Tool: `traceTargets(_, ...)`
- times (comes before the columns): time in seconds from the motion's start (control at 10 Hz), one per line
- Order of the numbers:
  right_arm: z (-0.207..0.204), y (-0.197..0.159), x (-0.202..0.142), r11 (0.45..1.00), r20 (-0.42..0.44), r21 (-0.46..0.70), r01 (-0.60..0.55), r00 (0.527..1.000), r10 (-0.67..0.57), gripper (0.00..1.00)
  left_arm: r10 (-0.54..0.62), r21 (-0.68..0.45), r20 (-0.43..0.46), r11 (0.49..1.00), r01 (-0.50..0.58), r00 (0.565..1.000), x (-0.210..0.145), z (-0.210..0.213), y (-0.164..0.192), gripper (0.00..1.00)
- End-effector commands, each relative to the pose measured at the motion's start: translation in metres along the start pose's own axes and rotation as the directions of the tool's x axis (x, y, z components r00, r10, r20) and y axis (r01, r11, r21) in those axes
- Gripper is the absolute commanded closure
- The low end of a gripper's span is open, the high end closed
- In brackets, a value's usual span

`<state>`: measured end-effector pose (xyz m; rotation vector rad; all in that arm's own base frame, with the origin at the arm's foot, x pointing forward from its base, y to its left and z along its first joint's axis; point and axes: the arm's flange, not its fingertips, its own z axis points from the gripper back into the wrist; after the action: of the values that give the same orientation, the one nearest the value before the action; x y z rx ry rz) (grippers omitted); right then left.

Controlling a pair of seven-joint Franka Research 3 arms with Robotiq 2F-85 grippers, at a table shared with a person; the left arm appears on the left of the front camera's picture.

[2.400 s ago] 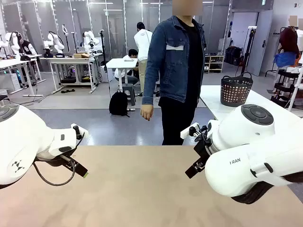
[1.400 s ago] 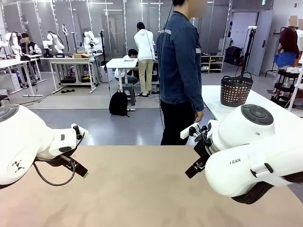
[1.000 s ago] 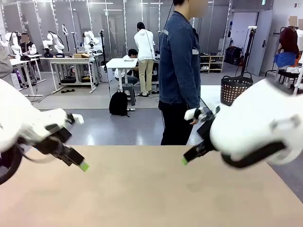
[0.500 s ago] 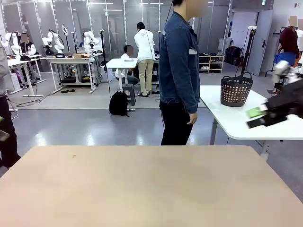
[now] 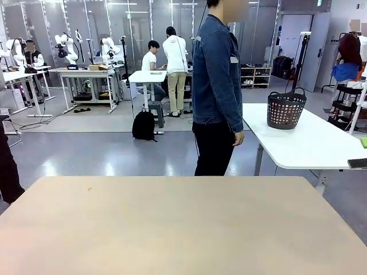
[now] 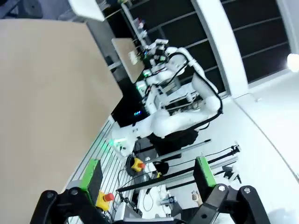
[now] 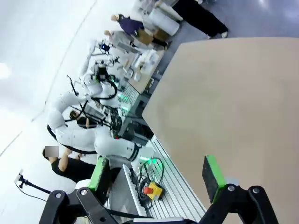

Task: Fold the towel.
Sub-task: Grab the top end of the 100 cm Hotel Towel extended by the human.

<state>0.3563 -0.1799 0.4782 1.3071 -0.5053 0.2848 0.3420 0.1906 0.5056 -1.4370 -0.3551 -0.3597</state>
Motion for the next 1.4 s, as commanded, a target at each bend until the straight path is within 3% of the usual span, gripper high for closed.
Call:
traceTargets(0.0, 0.005, 0.005, 0.0, 0.999, 0.063, 0.034, -0.035, 0.997, 0.033, 0.0, 0.011, -0.003, 0.026, 1.0, -0.011, 1.0, 0.005, 0.006, 0.008, 0.0)
traceTargets(0.2, 0.02, 0.006, -0.014, 0.998, 0.123, 0.053, -0.042, 0.992, 0.035, 0.0, -0.011, 0.001, 0.069, 1.0, 0.011, 0.998, -0.001, 0.011, 0.012, 0.0)
traceTargets(0.5, 0.014, 0.007, -0.016, 1.0, 0.053, 0.017, -0.009, 0.999, 0.008, 0.0, -0.001, 0.007, 0.108, 1.0, 0.001, 0.994, 0.0, 0.004, 0.013, 0.0)
traceTargets(0.6, 0.027, 0.006, -0.016, 1.0, 0.106, 0.03, 0.001, 0.994, -0.004, 0.0, 0.012, 0.009, 0.072, 1.0, -0.012, 0.997, -0.004, 0.013, 0.015, 0.0)
traceTargets(1.3, 0.027, 0.006, -0.016, 1.0, 0.106, 0.03, 0.001, 0.994, -0.004, 0.0, 0.012, 0.009, 0.072, 1.0, -0.012, 0.997, -0.004, 0.013, 0.015, 0.0)
